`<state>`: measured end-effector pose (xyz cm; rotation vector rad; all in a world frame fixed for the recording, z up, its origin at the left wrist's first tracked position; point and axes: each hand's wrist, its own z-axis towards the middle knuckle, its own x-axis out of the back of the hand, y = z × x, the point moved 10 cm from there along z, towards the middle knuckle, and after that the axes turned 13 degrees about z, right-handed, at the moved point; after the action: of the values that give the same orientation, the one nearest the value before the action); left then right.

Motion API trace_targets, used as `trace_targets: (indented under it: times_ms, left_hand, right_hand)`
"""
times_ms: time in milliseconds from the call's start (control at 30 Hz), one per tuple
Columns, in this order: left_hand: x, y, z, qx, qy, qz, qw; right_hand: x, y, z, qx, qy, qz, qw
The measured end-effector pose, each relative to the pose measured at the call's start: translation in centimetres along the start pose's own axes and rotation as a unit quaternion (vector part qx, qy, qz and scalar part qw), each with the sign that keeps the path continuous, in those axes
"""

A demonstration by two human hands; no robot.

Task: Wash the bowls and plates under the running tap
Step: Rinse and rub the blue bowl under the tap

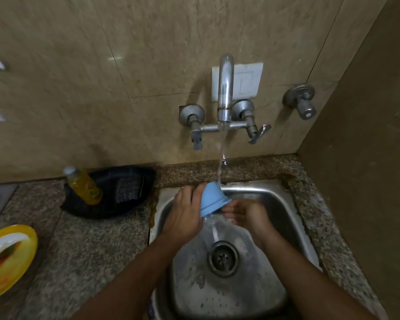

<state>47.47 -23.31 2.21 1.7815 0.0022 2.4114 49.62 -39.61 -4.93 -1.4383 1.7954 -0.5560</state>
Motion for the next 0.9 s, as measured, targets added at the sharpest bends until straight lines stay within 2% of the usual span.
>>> trace_targets:
  times_ms: [67, 133, 167, 233, 300, 333, 367, 400, 433, 467, 533, 567, 600, 633, 700, 767, 833, 900]
  left_hand:
    - [0.7, 0.8, -0.7, -0.057, 0.074, 0.069, 0.993]
    - [0.5, 2.2, -1.4, -0.121, 0.103, 0.106, 0.982]
    - [0.1, 3.0, -1.6, -0.155, 0.098, 0.111, 0.977]
    - [-0.9, 4.1, -1.9, -0.185, 0.042, 0.09, 0.978]
    - [-1.7, 3.9, -2.5, -0.15, -0.021, 0.015, 0.988]
    - [-1.1, 3.2, -2.6, -0.091, -0.037, -0.059, 0.993]
    - [-1.9, 1.1, -2.7, 0.007, -0.04, -0.153, 0.987]
    - [-2.9, -1.3, -3.1, 0.137, -0.044, -0.243, 0.959]
    - [-4.5, -3.7, -4.0, 0.276, -0.05, -0.32, 0.905]
    - [-6.1, -4.8, -5.0, 0.388, -0.077, -0.395, 0.829]
    - [-9.5, -3.0, -5.9, 0.479, -0.159, -0.554, 0.662]
    - [-10.1, -1.4, -5.4, 0.484, -0.18, -0.626, 0.584]
    - [-10.0, -0.6, -4.8, 0.491, -0.178, -0.661, 0.539]
    - [-9.9, -0.2, -3.9, 0.486, -0.159, -0.691, 0.511]
    - [-9.5, 0.2, -2.8, 0.497, -0.141, -0.701, 0.492]
    - [-9.2, 0.2, -2.1, 0.515, -0.139, -0.671, 0.515]
    - [-9.1, -0.7, -1.7, 0.535, -0.13, -0.624, 0.554]
    - [-8.4, -1.9, -0.9, 0.533, -0.112, -0.591, 0.595]
  right_hand:
    - [-0.7, 2.1, -0.7, -0.073, -0.028, 0.127, 0.989]
    - [-1.6, 3.2, -0.8, -0.103, -0.044, 0.214, 0.97]
    - [-2.0, 3.4, -0.6, -0.101, -0.045, 0.246, 0.963]
    - [-2.1, 3.5, 0.0, -0.077, -0.014, 0.283, 0.956]
    - [-1.3, 3.6, 0.5, -0.053, 0.022, 0.304, 0.951]
    - [-0.8, 3.4, 0.6, -0.041, 0.034, 0.312, 0.949]
    - [-0.3, 3.2, 0.8, -0.031, 0.042, 0.318, 0.947]
    - [0.2, 3.0, 0.9, -0.026, 0.049, 0.33, 0.942]
    - [0.5, 2.9, 1.0, -0.025, 0.058, 0.344, 0.937]
    - [0.8, 3.0, 1.1, -0.025, 0.067, 0.359, 0.931]
    - [0.8, 3.3, 1.3, -0.024, 0.075, 0.361, 0.929]
    - [0.6, 3.3, 1.2, -0.017, 0.076, 0.35, 0.934]
    - [0.5, 3.1, 0.9, -0.006, 0.078, 0.337, 0.938]
    - [0.5, 3.1, 0.8, -0.005, 0.082, 0.317, 0.945]
    - [0.7, 2.7, 0.8, 0.001, 0.094, 0.242, 0.966]
    - [2.0, 1.2, 1.5, 0.067, 0.142, 0.087, 0.984]
    - [2.0, -1.2, 1.0, 0.169, 0.155, -0.07, 0.971]
    - [1.3, -2.5, 0.2, 0.23, 0.131, -0.129, 0.956]
